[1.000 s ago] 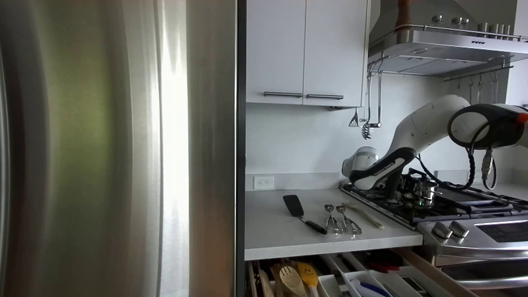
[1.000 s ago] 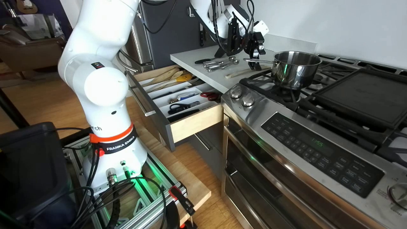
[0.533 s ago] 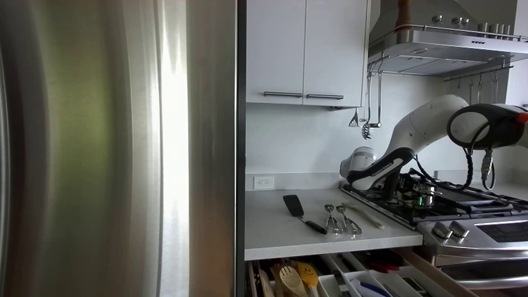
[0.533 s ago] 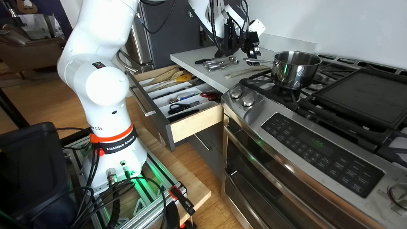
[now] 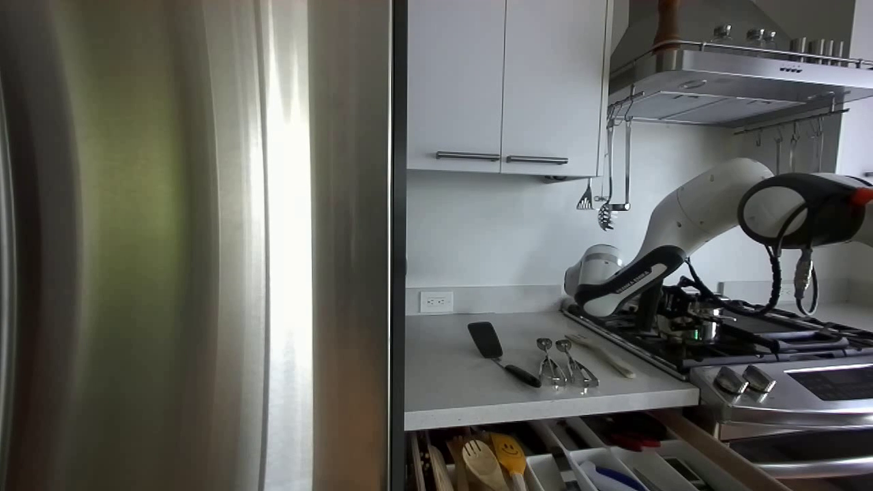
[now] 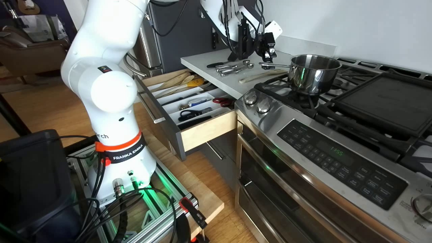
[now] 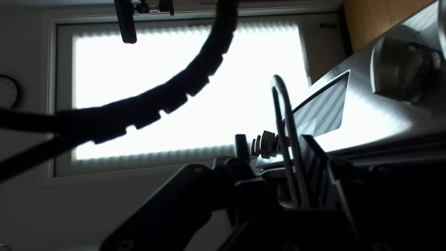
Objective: Pick up the silver pot and put it on the top left cooker on the stove hob
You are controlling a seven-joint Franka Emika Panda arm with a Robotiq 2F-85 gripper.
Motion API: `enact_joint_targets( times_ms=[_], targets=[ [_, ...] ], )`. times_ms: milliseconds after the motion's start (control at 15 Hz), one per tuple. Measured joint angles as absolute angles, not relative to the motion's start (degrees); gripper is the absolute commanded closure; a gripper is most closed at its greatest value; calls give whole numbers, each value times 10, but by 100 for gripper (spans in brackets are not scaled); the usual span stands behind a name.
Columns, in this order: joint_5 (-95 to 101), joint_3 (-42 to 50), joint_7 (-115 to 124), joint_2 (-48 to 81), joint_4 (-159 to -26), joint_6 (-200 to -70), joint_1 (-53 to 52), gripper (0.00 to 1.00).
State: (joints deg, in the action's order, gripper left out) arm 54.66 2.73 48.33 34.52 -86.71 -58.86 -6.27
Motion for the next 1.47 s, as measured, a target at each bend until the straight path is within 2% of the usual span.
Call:
enact_joint_targets(
  times_ms=[600,1067,1200,1400,1467],
  targets=[
    [586,31,370,362,-866,-572,-58,45],
    [622,31,275,382,-854,-577,-49,49],
    [628,31,258,386,-853,-582,-47,59],
    [632,31,243,390,-851,-590,-44,87],
    [632,31,240,390,-851,-592,-44,93]
  ],
)
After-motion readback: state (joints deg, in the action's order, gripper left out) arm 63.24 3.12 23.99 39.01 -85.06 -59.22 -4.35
